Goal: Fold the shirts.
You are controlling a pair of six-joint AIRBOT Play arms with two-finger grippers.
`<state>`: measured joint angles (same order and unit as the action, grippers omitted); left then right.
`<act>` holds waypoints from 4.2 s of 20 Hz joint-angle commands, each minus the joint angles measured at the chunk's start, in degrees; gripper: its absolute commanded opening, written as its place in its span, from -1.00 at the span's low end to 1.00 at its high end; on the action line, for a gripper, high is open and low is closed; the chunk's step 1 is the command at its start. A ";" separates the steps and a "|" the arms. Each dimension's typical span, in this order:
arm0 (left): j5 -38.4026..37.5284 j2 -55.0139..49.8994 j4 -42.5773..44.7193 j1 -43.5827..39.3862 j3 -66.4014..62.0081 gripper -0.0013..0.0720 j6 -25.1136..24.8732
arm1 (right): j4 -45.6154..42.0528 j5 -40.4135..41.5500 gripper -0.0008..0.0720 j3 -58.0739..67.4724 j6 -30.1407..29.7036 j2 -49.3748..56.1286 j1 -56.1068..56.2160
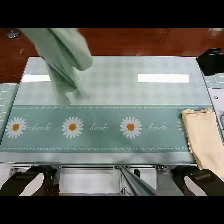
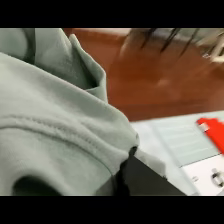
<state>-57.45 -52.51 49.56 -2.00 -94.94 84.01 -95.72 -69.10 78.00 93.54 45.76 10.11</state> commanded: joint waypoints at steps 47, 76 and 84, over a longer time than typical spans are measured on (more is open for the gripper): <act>9.81 -4.57 -20.26 -6.86 79.19 -0.86 -16.11 | 69.77 25.64 0.73 -43.47 -18.40 28.46 11.74; -22.86 14.80 -13.07 8.81 -11.21 -0.87 -6.88 | 29.51 -27.28 -0.92 33.20 -8.39 -1.75 4.00; -22.45 15.34 -9.92 8.76 14.29 -0.87 -5.11 | 33.14 -24.11 -0.92 4.70 -8.55 -1.81 4.00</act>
<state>-83.02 -37.47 38.83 6.74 -92.90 78.56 -63.48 -97.10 96.62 85.54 44.34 14.15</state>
